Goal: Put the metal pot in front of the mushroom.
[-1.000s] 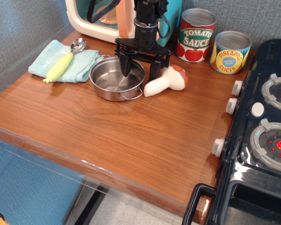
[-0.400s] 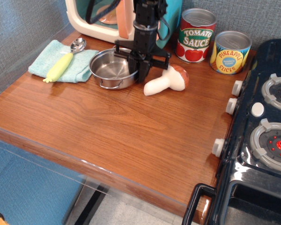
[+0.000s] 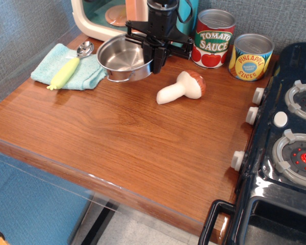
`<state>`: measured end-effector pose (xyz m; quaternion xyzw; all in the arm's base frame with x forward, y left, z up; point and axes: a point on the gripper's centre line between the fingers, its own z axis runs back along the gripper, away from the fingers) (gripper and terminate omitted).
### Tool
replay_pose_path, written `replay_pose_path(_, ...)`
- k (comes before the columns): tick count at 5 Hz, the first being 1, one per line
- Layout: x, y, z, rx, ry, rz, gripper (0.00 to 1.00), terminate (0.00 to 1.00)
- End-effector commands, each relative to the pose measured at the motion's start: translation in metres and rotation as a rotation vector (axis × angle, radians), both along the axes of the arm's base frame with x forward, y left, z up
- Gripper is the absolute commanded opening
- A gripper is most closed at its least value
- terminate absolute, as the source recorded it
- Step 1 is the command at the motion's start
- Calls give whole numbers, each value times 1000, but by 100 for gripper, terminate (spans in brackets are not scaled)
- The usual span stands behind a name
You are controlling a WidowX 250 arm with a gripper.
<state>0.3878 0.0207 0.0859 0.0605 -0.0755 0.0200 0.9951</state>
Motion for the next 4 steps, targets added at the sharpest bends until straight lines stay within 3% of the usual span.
replay_pose_path(1,-78,-41,17,-28,3,-187,0,0)
replay_pose_path(2,-105,-52,-3,-16,66,-237,0,0)
replay_pose_path(4,-121,-71,-43,18,141,-317,0,0)
